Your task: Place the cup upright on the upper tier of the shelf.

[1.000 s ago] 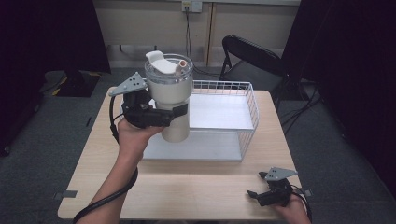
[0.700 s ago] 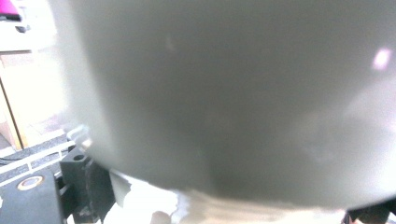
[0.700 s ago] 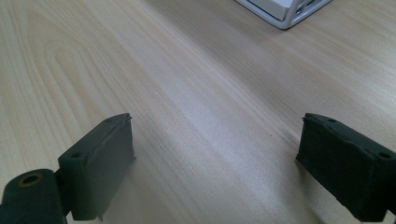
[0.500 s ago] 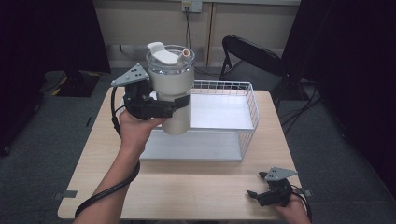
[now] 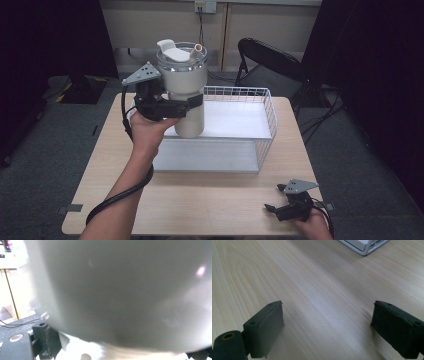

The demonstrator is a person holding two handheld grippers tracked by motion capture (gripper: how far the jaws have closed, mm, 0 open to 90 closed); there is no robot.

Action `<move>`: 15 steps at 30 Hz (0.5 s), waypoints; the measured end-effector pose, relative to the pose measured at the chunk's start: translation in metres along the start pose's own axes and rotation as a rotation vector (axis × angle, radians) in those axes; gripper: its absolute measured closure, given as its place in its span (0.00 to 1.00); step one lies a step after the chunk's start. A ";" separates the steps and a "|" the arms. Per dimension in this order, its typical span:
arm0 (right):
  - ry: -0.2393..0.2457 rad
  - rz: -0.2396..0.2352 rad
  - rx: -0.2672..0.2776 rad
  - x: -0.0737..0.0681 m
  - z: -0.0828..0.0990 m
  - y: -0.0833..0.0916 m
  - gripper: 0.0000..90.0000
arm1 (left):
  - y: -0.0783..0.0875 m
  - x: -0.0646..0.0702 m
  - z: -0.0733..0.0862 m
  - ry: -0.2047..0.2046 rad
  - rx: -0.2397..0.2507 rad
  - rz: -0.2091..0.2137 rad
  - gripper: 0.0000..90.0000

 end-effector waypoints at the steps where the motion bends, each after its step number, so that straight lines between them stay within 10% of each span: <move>1: 0.000 0.000 0.000 0.000 0.000 0.000 0.11 | -0.001 -0.001 0.000 0.001 -0.003 0.002 0.11; 15: 0.000 -0.001 -0.001 0.000 0.000 0.000 0.11 | -0.014 -0.011 -0.001 -0.013 0.000 -0.028 0.11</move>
Point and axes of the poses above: each handheld gripper's, and its own axes: y roughly backward along the jaws, z roughly out of its underside, x roughly to its right, the point moved 9 cm from there along -y, roughly forward along the jaws, and after that the axes turned 12 degrees about x, right-handed, at the moved point
